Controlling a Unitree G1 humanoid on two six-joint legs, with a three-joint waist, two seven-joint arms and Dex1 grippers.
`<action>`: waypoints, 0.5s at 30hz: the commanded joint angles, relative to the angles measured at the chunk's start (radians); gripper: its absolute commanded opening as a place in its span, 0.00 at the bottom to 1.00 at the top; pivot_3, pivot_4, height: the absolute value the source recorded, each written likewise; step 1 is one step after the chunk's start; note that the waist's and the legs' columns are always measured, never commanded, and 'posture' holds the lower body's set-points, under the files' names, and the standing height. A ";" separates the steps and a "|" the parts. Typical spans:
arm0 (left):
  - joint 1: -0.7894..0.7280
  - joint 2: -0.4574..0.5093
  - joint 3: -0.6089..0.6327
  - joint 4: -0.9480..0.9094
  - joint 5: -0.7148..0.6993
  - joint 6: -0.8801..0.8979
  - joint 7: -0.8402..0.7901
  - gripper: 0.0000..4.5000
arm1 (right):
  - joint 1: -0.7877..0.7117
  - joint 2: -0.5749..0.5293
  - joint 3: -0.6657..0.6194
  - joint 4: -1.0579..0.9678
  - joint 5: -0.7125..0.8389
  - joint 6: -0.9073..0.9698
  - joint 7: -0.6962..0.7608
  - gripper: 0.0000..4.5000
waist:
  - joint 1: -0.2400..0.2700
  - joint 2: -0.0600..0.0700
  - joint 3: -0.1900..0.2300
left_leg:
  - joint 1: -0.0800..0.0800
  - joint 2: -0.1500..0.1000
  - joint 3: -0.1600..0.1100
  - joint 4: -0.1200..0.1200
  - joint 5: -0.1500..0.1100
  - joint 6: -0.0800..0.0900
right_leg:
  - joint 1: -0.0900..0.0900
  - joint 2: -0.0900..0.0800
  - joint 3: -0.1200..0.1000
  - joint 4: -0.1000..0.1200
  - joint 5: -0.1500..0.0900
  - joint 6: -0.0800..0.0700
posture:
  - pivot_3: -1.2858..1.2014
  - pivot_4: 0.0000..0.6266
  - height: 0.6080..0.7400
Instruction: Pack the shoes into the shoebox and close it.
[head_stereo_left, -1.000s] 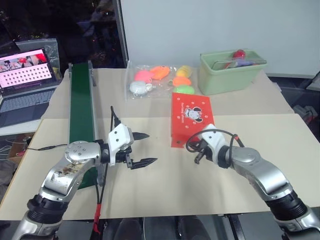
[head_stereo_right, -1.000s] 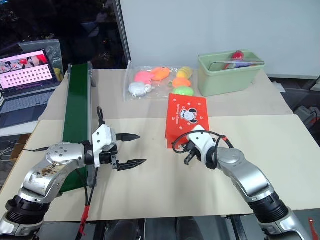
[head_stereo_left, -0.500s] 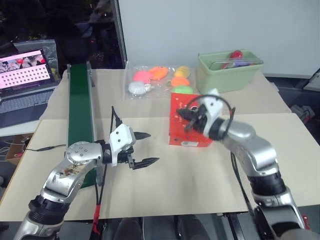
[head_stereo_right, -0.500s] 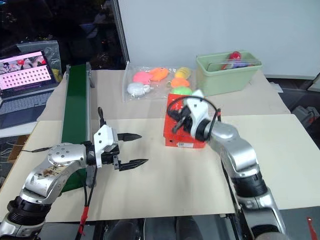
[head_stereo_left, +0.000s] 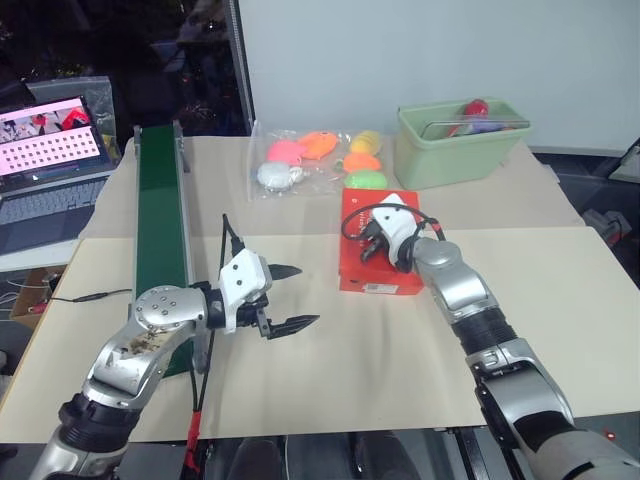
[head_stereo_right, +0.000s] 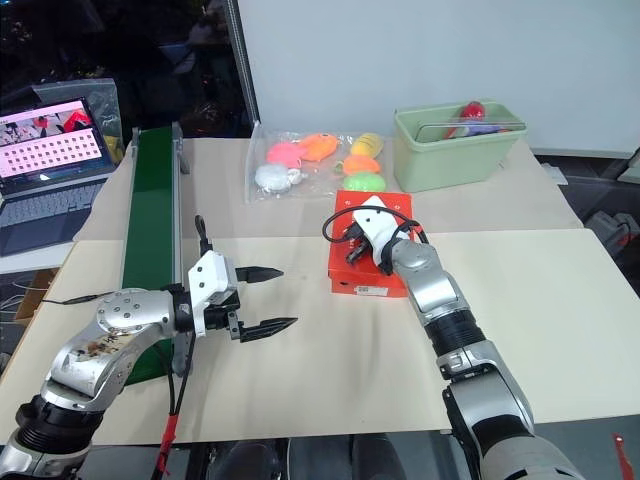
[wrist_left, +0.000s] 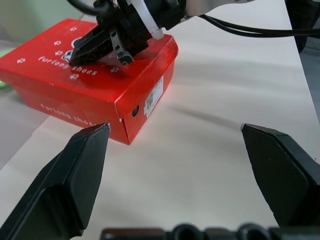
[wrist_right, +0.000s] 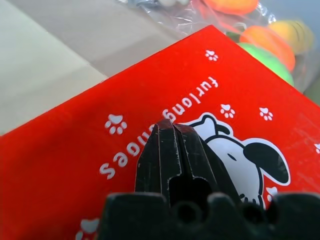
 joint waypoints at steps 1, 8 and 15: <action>0.004 0.006 0.025 -0.033 0.000 0.003 0.017 1.00 | 0.016 0.004 0.003 -0.017 -0.017 0.042 0.034 0.01 | -0.001 0.000 0.000 | 0.000 0.000 0.000 0.000 0.000 0.000 | 0.000 0.000 0.000 0.000 0.000 0.000 | 0.52 0.24 0.92; -0.013 -0.056 0.064 -0.010 0.024 0.002 0.144 1.00 | 0.035 0.008 -0.231 -0.231 0.122 0.073 -0.013 0.01 | 0.006 0.000 0.000 | -0.002 0.000 0.000 0.000 0.000 0.000 | -0.002 0.000 0.000 0.001 0.000 0.000 | 0.52 0.24 0.92; 0.007 -0.124 0.126 -0.042 0.014 0.058 0.274 1.00 | 0.170 -0.095 -0.423 -0.451 0.236 0.200 0.000 0.01 | 0.014 0.000 0.000 | -0.005 -0.001 -0.002 0.000 0.000 0.000 | -0.002 -0.002 -0.003 0.000 0.000 0.000 | 0.52 0.24 0.92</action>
